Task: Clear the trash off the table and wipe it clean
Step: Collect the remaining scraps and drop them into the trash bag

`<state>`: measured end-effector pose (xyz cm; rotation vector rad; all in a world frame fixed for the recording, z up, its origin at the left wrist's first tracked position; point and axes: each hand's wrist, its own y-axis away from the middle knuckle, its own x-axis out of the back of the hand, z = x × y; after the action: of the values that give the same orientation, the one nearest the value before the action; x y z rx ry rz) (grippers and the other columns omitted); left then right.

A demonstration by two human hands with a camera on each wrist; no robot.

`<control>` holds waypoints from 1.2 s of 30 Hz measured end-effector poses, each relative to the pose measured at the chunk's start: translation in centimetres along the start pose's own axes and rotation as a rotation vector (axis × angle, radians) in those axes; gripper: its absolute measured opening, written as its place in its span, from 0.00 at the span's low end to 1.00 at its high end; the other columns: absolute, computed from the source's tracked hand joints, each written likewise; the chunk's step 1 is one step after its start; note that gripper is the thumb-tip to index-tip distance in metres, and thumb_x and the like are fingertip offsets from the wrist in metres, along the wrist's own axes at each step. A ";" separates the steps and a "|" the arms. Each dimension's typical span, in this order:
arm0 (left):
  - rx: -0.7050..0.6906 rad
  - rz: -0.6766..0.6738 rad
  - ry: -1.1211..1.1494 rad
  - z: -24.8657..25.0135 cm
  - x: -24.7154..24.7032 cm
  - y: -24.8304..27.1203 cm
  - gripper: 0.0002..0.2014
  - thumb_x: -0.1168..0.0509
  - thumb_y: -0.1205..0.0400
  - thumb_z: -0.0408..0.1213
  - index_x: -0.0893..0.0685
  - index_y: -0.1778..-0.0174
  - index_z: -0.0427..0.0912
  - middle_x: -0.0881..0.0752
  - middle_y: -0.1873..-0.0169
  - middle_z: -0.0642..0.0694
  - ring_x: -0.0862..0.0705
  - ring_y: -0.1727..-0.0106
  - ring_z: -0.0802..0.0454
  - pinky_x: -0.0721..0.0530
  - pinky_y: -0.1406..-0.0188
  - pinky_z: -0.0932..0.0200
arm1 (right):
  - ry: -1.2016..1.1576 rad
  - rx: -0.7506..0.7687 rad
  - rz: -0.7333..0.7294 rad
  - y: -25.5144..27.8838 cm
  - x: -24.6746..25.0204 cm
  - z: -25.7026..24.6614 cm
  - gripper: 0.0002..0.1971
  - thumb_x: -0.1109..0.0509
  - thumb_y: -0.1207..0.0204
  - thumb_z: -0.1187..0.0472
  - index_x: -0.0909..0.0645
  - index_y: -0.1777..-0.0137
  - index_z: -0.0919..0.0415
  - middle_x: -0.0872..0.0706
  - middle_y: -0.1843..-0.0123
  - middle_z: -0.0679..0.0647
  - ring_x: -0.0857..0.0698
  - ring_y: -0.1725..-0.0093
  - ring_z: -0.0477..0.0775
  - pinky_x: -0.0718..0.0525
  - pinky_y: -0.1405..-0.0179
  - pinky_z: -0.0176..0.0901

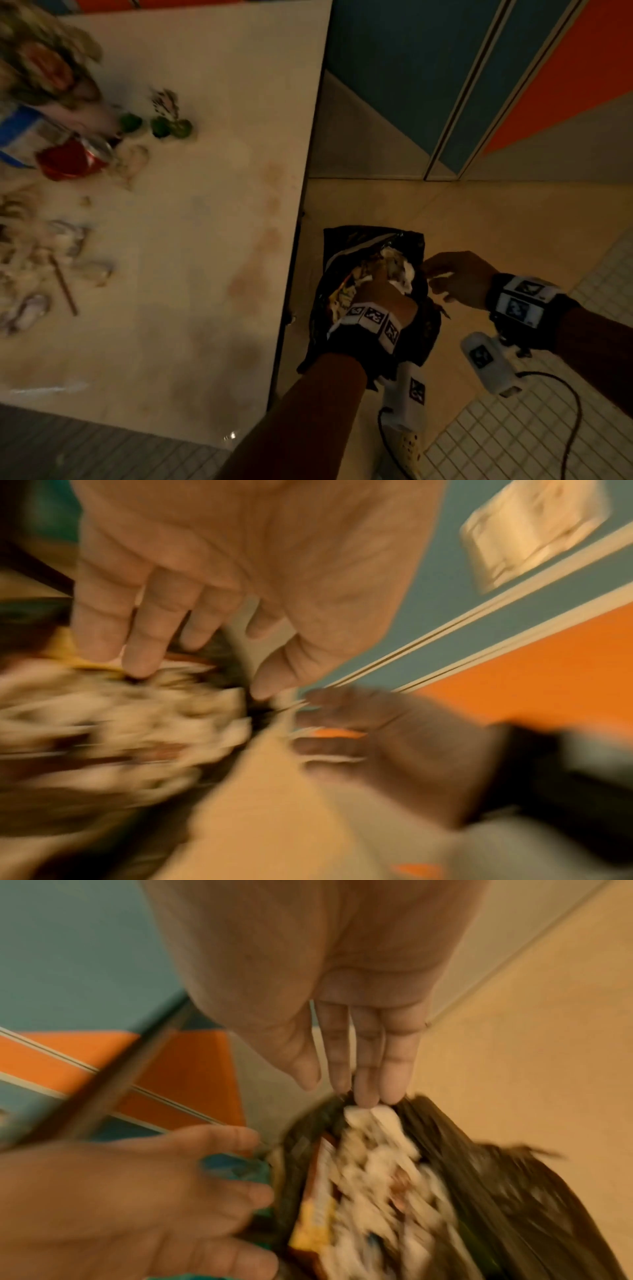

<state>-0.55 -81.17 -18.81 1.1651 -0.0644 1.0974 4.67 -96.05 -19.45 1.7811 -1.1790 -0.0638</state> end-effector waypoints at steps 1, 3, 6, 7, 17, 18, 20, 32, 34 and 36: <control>-0.088 -0.014 0.042 0.6 1.0 0.8 0.29 0.33 0.23 0.40 0.32 0.25 0.45 0.21 0.34 0.40 0.21 0.36 0.40 0.24 0.44 0.54 | -0.020 0.023 0.013 1.0 0.8 -0.7 0.12 0.33 0.22 0.72 0.17 0.41 0.64 0.15 0.42 0.65 0.16 0.50 0.66 0.16 0.46 0.62; -0.167 -0.090 0.049 1.2 3.2 2.7 0.18 0.36 0.26 0.46 0.23 0.40 0.47 0.18 0.46 0.45 0.18 0.47 0.44 0.21 0.46 0.53 | -0.002 0.101 0.024 3.1 1.8 -2.3 0.09 0.33 0.21 0.70 0.17 0.44 0.59 0.15 0.43 0.63 0.16 0.48 0.65 0.15 0.45 0.62; -0.263 -0.158 0.037 0.9 7.2 6.3 0.26 0.38 0.29 0.56 0.22 0.37 0.49 0.17 0.41 0.47 0.17 0.43 0.45 0.17 0.42 0.48 | 0.060 0.234 0.007 5.7 2.0 -6.0 0.07 0.33 0.19 0.64 0.19 0.45 0.53 0.15 0.44 0.55 0.15 0.46 0.61 0.16 0.44 0.60; -0.295 -0.157 0.028 0.7 9.1 8.3 0.24 0.35 0.25 0.53 0.23 0.33 0.49 0.18 0.38 0.48 0.18 0.40 0.47 0.18 0.41 0.53 | 0.089 0.280 -0.001 6.6 1.7 -7.5 0.08 0.32 0.19 0.63 0.20 0.43 0.53 0.15 0.44 0.53 0.15 0.47 0.59 0.16 0.45 0.58; -0.391 0.156 -0.059 -11.5 28.2 14.5 0.15 0.29 0.23 0.49 0.17 0.41 0.53 0.15 0.47 0.56 0.17 0.56 0.62 0.24 0.60 0.72 | 0.184 0.577 -0.067 10.3 -9.6 -21.8 0.06 0.29 0.23 0.65 0.17 0.47 0.57 0.14 0.50 0.54 0.14 0.49 0.59 0.17 0.46 0.50; -0.358 0.192 -0.075 -13.1 30.2 14.4 0.14 0.29 0.23 0.48 0.17 0.42 0.53 0.15 0.49 0.56 0.18 0.56 0.62 0.25 0.62 0.72 | 0.224 0.598 -0.066 10.2 -10.8 -22.9 0.07 0.29 0.23 0.64 0.17 0.46 0.58 0.15 0.50 0.53 0.14 0.48 0.58 0.17 0.44 0.50; -0.289 0.284 -0.112 -16.0 34.1 14.1 0.13 0.30 0.23 0.48 0.17 0.44 0.52 0.16 0.50 0.57 0.18 0.54 0.61 0.26 0.63 0.69 | 0.261 0.617 -0.063 10.1 -12.9 -25.0 0.09 0.29 0.23 0.64 0.17 0.43 0.60 0.16 0.49 0.53 0.14 0.48 0.57 0.16 0.43 0.49; -0.108 0.541 -0.478 -24.3 44.4 1.9 0.20 0.34 0.25 0.42 0.25 0.36 0.48 0.19 0.36 0.42 0.20 0.37 0.39 0.21 0.38 0.46 | 0.313 0.453 -0.008 6.5 -20.2 -34.6 0.18 0.29 0.22 0.58 0.21 0.33 0.55 0.23 0.29 0.53 0.21 0.38 0.55 0.22 0.37 0.46; -0.119 0.483 -0.545 -24.6 44.5 -0.3 0.30 0.31 0.27 0.40 0.31 0.28 0.48 0.27 0.28 0.40 0.27 0.29 0.37 0.26 0.30 0.44 | 0.376 0.427 0.017 5.5 -21.1 -35.8 0.20 0.30 0.22 0.54 0.25 0.30 0.50 0.27 0.26 0.51 0.24 0.30 0.56 0.24 0.36 0.46; -0.107 0.462 -0.560 -24.8 44.4 -1.1 0.38 0.29 0.28 0.38 0.38 0.22 0.49 0.32 0.24 0.41 0.32 0.25 0.36 0.29 0.28 0.42 | 0.440 0.415 0.022 4.3 -22.0 -37.0 0.24 0.32 0.21 0.53 0.29 0.26 0.48 0.31 0.22 0.53 0.27 0.26 0.57 0.25 0.32 0.49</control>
<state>11.35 -33.39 -6.23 1.3667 -0.8520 1.1126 8.71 -55.12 -5.92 2.0000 -0.9309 0.5966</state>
